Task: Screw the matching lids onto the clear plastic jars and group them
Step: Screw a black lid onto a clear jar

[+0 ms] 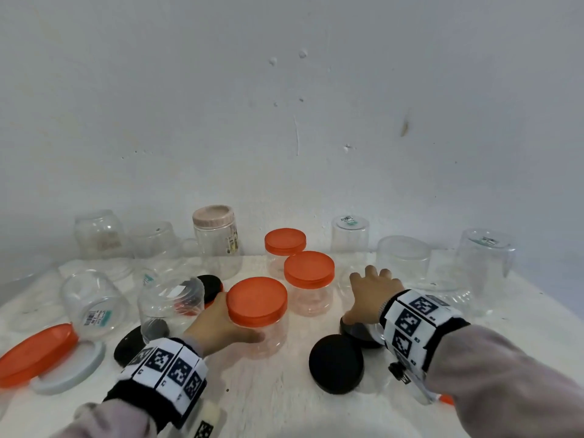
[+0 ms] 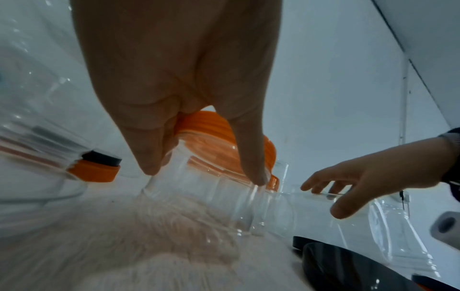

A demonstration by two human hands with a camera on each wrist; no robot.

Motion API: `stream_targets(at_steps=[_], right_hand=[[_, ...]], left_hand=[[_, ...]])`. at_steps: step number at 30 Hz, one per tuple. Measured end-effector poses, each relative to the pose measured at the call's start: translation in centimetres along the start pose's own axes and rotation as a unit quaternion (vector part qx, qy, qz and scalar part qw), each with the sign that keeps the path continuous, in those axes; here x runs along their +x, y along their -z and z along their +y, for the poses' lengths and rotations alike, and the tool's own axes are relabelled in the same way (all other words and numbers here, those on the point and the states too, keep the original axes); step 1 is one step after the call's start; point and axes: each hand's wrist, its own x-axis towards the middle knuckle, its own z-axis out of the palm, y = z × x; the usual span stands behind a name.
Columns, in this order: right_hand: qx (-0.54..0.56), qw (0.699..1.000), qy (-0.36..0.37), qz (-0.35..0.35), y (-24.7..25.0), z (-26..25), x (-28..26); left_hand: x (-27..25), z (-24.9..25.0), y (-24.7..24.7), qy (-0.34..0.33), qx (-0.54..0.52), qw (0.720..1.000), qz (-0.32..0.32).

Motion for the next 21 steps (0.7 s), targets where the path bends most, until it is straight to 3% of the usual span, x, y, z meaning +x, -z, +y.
stream_targets(at_steps=[12, 21], right_hand=[[-0.035, 0.998, -0.051, -0.004, -0.2, 0.2, 0.5], [0.031, 0.998, -0.047, 0.016, 0.3, 1.3, 0.0]], left_hand=[[4.8, 0.9, -1.0, 0.06, -0.014, 0.993, 0.099], [4.7, 2.2, -0.9, 0.03, 0.07, 0.977, 0.199]])
